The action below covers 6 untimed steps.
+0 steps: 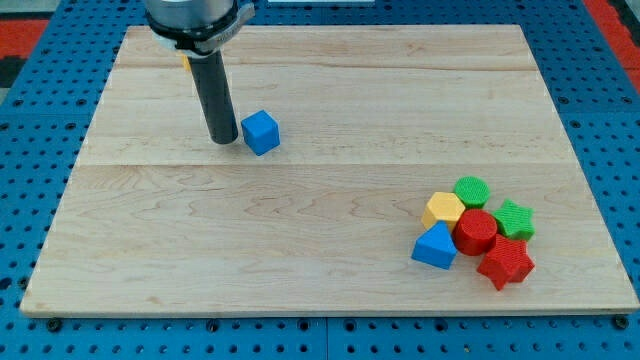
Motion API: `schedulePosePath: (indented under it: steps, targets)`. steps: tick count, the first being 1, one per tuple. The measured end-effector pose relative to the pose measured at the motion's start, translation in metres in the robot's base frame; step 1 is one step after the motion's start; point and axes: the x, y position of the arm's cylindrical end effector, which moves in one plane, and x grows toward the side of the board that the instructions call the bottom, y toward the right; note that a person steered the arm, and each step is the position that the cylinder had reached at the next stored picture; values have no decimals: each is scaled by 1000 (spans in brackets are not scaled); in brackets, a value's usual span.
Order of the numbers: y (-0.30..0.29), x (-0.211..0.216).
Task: Place the cube diagonal top left to the triangle
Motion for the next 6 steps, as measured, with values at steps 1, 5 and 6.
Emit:
schedulePosePath:
  steps: [1, 5, 6]
  targets:
    - [21, -10]
    - [161, 116]
    - [69, 112]
